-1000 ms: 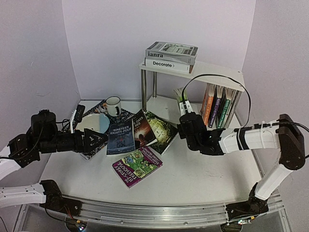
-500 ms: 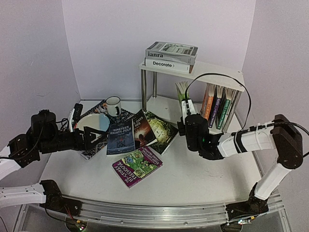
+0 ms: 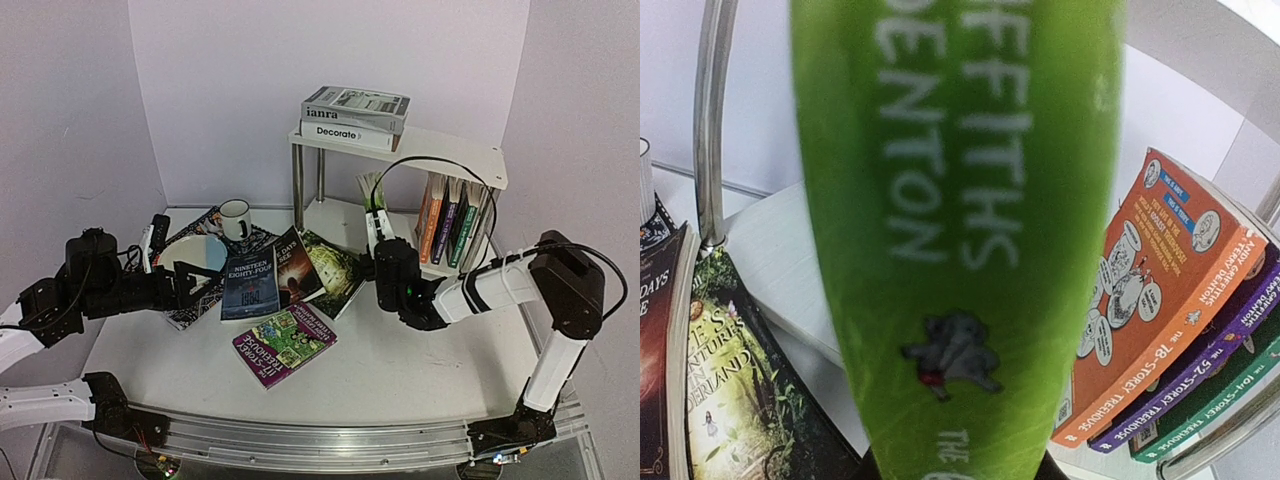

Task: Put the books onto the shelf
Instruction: Place the book on the shelf.

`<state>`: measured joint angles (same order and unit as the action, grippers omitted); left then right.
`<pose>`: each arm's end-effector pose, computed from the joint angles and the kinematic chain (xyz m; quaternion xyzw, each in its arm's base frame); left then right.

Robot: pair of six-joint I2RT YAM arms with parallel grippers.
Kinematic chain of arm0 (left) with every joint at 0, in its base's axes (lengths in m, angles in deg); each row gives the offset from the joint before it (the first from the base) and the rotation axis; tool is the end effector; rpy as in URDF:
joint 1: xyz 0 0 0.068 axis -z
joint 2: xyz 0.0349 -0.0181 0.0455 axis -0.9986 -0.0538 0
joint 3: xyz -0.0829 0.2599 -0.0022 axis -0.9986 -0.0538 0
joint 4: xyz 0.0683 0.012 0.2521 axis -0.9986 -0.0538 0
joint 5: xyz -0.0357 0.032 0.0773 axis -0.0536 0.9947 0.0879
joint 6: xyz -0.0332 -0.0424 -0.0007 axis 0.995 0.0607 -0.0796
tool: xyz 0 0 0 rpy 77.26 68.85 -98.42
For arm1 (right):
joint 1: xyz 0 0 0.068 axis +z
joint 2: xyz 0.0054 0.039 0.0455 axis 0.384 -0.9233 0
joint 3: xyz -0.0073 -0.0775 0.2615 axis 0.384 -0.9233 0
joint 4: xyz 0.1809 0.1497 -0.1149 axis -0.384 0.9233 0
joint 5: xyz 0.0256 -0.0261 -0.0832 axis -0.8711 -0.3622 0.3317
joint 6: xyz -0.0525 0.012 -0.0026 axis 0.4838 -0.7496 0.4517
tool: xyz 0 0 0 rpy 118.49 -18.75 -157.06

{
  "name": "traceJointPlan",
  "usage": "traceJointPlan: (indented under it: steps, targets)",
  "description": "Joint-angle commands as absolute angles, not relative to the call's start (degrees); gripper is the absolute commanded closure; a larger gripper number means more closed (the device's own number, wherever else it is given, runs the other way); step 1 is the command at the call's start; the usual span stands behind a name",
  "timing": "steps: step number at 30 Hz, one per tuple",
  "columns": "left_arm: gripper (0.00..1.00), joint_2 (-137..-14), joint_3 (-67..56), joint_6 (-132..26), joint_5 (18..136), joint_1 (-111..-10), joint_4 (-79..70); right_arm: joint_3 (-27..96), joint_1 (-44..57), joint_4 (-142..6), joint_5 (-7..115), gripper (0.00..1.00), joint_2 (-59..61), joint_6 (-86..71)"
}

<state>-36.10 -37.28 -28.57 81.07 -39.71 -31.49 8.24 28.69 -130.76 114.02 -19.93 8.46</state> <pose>0.0983 -0.1101 0.3101 0.1037 0.8118 -0.4031 0.4095 0.2508 0.2675 0.2298 0.0019 0.6700 -0.0206 0.7420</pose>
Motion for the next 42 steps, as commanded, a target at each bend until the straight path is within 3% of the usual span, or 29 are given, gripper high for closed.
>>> traceJointPlan:
  steps: [1,26,42]
  targets:
    - [0.01,-35.29,-37.69,-30.54,82.92,-39.89,-31.53,12.57,27.69,-138.81,114.83,1.0,-20.27,7.75]
    - [0.01,-34.86,-39.15,-30.96,84.85,-39.91,-31.34,22.23,20.51,-140.49,116.9,1.0,-32.1,3.81]
    - [0.01,-36.34,-38.7,-31.51,84.89,-39.89,-31.24,19.1,13.38,-143.78,111.73,1.0,-33.25,-5.2]
